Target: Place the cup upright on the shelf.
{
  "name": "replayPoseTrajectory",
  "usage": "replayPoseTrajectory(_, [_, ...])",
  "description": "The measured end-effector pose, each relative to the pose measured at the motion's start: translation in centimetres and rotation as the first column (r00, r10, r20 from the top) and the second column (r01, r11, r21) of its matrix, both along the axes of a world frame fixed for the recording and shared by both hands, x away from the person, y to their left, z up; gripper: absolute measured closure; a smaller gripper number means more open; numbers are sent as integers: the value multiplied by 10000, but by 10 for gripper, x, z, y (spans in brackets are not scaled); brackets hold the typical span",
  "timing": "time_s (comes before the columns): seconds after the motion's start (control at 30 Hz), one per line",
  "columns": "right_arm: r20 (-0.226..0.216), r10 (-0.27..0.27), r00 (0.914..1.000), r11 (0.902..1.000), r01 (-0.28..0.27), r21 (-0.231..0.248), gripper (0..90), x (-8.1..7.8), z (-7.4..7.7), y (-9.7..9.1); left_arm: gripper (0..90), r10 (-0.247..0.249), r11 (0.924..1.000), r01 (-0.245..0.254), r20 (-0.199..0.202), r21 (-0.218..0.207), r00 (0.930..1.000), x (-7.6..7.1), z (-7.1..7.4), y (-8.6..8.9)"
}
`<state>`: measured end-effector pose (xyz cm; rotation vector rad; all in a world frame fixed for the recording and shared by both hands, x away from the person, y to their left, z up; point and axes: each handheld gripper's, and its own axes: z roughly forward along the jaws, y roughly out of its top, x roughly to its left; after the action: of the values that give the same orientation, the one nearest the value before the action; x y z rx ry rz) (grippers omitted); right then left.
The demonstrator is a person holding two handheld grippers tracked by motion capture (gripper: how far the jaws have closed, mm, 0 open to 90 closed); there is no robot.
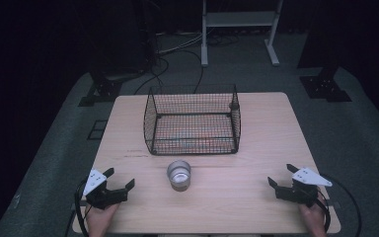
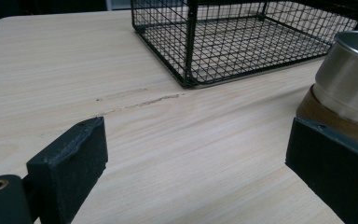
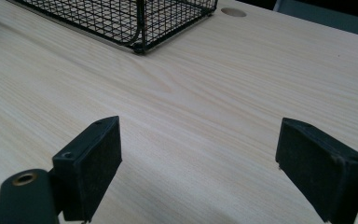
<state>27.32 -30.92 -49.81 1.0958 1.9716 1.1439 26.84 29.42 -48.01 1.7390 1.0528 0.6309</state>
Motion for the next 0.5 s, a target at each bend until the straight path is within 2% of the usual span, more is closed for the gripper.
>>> replayPoseTrajectory(0.03, [5,11,10000,10000,-11,1,136,0,0,0,46,0,10000,0,0,0,10000,0,0,0])
replayPoseTrajectory(0.07, [7,12,10000,10000,-12,1,136,0,0,0,46,-264,9995,262,-136,-154,9996,0,0,-2])
replayPoseTrajectory(0.1, [12,14,10000,10000,-14,-5,136,0,0,0,46,-264,9995,262,-136,-154,9996,0,0,-2])
replayPoseTrajectory(0.13, [14,16,10000,10000,-16,-11,136,0,0,0,46,-474,9984,469,-138,-307,9988,0,2,-5])
replayPoseTrajectory(0.5, [17,4,10000,10000,-4,45,136,0,0,0,45,-818,9966,818,-99,-16,9966,-1,3,-14])
